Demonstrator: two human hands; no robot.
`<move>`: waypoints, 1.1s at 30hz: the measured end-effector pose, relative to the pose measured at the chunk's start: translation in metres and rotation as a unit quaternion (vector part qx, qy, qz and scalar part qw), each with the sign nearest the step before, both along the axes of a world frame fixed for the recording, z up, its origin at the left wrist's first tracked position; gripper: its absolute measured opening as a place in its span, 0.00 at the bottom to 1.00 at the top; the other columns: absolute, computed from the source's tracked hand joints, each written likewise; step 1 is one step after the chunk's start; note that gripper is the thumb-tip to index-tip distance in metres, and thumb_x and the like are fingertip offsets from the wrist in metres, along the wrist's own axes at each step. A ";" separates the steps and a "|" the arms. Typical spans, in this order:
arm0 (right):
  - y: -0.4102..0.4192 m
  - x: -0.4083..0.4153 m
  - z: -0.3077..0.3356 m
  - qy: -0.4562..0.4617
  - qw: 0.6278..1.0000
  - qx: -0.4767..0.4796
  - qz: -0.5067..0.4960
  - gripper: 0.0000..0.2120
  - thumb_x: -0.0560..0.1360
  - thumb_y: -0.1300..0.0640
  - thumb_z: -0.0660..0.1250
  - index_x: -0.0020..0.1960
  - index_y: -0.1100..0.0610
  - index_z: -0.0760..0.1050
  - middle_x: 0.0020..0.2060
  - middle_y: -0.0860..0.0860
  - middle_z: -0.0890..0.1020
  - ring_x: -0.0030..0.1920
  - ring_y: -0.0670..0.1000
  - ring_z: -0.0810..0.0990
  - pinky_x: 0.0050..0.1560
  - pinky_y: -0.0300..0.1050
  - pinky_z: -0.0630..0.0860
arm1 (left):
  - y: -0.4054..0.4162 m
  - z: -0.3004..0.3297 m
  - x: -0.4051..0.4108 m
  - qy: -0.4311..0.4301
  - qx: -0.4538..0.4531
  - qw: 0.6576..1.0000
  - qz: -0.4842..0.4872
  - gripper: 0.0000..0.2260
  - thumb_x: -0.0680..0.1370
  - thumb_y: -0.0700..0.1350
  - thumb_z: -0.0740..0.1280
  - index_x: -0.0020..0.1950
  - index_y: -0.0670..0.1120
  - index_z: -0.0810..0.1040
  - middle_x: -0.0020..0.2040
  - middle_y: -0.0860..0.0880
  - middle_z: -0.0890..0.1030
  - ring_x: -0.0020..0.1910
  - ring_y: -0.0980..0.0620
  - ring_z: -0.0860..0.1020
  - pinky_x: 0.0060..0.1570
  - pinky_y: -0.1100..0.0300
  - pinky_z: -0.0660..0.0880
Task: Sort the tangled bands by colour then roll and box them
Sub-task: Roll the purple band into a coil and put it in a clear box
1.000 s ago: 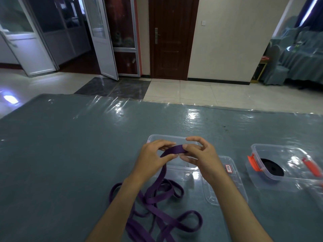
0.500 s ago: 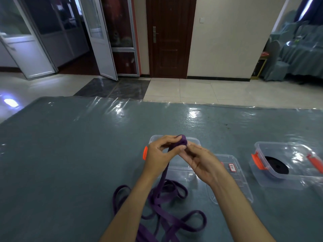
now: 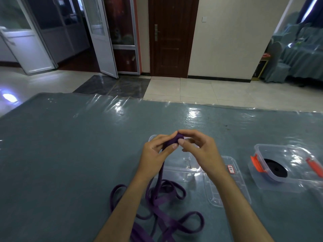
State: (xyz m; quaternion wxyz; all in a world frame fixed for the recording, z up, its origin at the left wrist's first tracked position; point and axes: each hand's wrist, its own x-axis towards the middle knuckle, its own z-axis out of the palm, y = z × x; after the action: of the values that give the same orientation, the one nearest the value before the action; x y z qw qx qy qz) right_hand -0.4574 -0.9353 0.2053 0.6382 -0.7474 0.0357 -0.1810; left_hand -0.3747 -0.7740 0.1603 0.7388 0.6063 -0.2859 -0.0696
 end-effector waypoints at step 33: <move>0.013 0.000 0.009 -0.125 0.984 0.125 -0.029 0.12 0.74 0.59 0.80 0.57 0.52 0.86 0.51 0.56 0.88 0.53 0.59 0.88 0.53 0.53 0.86 | -0.020 0.026 -0.033 0.030 -0.113 0.988 0.100 0.14 0.79 0.52 0.75 0.63 0.49 0.86 0.62 0.48 0.85 0.65 0.47 0.83 0.64 0.56 0.80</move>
State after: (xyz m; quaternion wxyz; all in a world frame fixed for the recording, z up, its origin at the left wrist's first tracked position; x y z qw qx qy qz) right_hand -0.4578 -0.9223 0.2140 0.7207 -0.6315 -0.0005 -0.2860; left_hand -0.4078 -0.7938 0.1867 0.8141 0.5421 -0.2076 0.0190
